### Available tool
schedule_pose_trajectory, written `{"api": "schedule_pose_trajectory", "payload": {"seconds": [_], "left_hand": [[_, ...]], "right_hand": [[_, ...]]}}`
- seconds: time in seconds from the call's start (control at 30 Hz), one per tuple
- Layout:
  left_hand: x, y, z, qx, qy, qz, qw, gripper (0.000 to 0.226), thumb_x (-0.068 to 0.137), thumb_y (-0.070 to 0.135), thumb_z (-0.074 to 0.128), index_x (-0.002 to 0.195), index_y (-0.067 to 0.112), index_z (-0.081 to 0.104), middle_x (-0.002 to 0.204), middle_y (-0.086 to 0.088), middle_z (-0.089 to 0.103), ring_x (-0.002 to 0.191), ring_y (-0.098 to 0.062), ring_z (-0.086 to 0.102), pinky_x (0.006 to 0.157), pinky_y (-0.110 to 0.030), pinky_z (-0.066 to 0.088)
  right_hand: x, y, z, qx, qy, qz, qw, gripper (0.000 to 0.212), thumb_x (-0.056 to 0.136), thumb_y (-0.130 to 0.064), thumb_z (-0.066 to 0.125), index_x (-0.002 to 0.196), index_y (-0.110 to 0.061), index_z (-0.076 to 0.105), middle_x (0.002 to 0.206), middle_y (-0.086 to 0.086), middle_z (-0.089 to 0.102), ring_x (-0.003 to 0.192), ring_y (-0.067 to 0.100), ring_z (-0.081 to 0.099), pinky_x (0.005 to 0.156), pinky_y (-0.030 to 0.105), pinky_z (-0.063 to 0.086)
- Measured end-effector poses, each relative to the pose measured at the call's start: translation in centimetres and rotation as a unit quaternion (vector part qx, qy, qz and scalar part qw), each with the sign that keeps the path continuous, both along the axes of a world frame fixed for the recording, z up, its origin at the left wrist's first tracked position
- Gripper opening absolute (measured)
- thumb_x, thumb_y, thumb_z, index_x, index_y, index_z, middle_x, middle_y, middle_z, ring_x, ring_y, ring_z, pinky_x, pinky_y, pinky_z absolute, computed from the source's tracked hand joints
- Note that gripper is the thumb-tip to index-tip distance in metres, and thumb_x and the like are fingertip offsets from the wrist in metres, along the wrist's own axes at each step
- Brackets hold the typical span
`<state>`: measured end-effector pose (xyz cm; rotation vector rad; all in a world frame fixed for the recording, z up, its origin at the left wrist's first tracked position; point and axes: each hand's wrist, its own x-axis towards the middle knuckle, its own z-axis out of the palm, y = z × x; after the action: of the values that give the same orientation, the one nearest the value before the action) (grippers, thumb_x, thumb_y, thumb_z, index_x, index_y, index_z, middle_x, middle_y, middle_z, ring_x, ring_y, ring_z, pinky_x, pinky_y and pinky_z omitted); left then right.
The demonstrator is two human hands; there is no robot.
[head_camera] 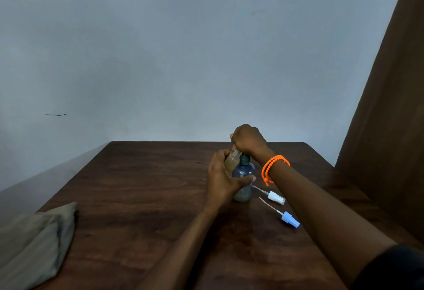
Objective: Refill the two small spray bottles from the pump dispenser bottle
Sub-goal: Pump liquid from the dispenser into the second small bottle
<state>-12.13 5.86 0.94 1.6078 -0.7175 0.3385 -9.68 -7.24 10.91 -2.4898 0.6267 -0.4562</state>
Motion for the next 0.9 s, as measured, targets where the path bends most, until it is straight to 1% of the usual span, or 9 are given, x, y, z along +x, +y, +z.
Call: {"api": "schedule_pose_trajectory", "payload": {"seconds": [0.1,0.27,0.37,0.47,0.57,0.67,0.73,0.83,0.9], "left_hand": [[0.0,0.1,0.0,0.001,0.002,0.001,1.000,0.066,0.051,0.033,0.100,0.103,0.031,0.058,0.103,0.006,0.063,0.092,-0.011,0.063,0.076,-0.039,0.057],[-0.2,0.0,0.2,0.000,-0.003,0.000,1.000,0.068,0.051,0.033,0.100,0.106,0.027,0.060,0.105,0.004,0.063,0.094,-0.012,0.064,0.078,-0.040,0.057],[0.0,0.0,0.1,0.000,-0.004,0.000,1.000,0.068,0.051,0.035,0.099,0.107,0.028,0.060,0.105,0.005,0.063,0.094,-0.012,0.065,0.078,-0.041,0.058],[0.0,-0.1,0.0,-0.002,0.003,0.001,1.000,0.067,0.051,0.033,0.099,0.105,0.028,0.060,0.104,0.005,0.063,0.093,-0.011,0.064,0.077,-0.040,0.058],[0.0,0.0,0.1,-0.003,0.006,0.003,1.000,0.067,0.050,0.034,0.100,0.104,0.028,0.060,0.104,0.005,0.064,0.093,-0.012,0.065,0.076,-0.041,0.058],[-0.2,0.0,0.1,0.001,0.005,0.001,1.000,0.067,0.051,0.033,0.100,0.105,0.029,0.060,0.105,0.007,0.063,0.094,-0.009,0.064,0.077,-0.037,0.058],[-0.3,0.0,0.3,-0.001,0.006,0.005,1.000,0.067,0.051,0.030,0.101,0.104,0.029,0.060,0.105,0.007,0.063,0.093,-0.008,0.064,0.077,-0.035,0.058],[-0.1,0.0,0.2,-0.005,0.008,0.000,1.000,0.066,0.051,0.028,0.101,0.102,0.028,0.060,0.104,0.004,0.064,0.092,-0.008,0.064,0.077,-0.034,0.057],[0.0,0.0,0.2,-0.003,0.009,-0.005,1.000,0.066,0.051,0.029,0.100,0.104,0.027,0.060,0.104,0.004,0.064,0.093,-0.009,0.064,0.077,-0.034,0.057]], "right_hand": [[-0.3,0.0,-0.3,-0.011,-0.005,-0.002,1.000,0.023,0.088,-0.023,0.051,0.077,-0.010,0.066,0.080,0.006,0.073,0.080,0.026,0.066,0.060,0.031,0.049],[-0.5,-0.2,0.8,-0.007,-0.005,0.006,1.000,0.024,0.087,-0.025,0.050,0.082,-0.010,0.067,0.080,0.006,0.075,0.082,0.027,0.068,0.073,0.039,0.058],[-0.3,-0.2,0.6,-0.006,-0.008,0.011,1.000,0.024,0.089,-0.025,0.051,0.083,-0.010,0.068,0.081,0.006,0.075,0.082,0.026,0.069,0.076,0.040,0.059],[-0.2,0.0,0.0,-0.015,-0.013,0.002,1.000,0.025,0.090,-0.024,0.050,0.079,-0.009,0.067,0.080,0.006,0.075,0.080,0.026,0.068,0.069,0.037,0.056],[-0.4,0.1,0.1,-0.026,-0.013,-0.004,1.000,0.024,0.089,-0.023,0.050,0.073,-0.012,0.063,0.079,0.006,0.074,0.078,0.026,0.067,0.062,0.032,0.051],[-0.4,0.0,0.6,-0.028,0.001,-0.002,1.000,0.023,0.091,-0.025,0.052,0.078,-0.011,0.065,0.081,0.006,0.073,0.079,0.026,0.066,0.060,0.030,0.048],[-0.2,-0.2,1.0,-0.018,0.009,0.006,1.000,0.022,0.091,-0.025,0.052,0.081,-0.011,0.066,0.081,0.004,0.073,0.080,0.025,0.066,0.062,0.031,0.051],[0.3,-0.6,0.8,-0.004,0.018,0.012,1.000,0.023,0.090,-0.027,0.053,0.086,-0.011,0.068,0.084,0.006,0.075,0.084,0.026,0.068,0.074,0.037,0.057],[0.5,-0.7,0.1,-0.007,0.009,0.010,1.000,0.024,0.090,-0.028,0.053,0.085,-0.011,0.069,0.084,0.007,0.075,0.084,0.026,0.068,0.076,0.038,0.058]]}}
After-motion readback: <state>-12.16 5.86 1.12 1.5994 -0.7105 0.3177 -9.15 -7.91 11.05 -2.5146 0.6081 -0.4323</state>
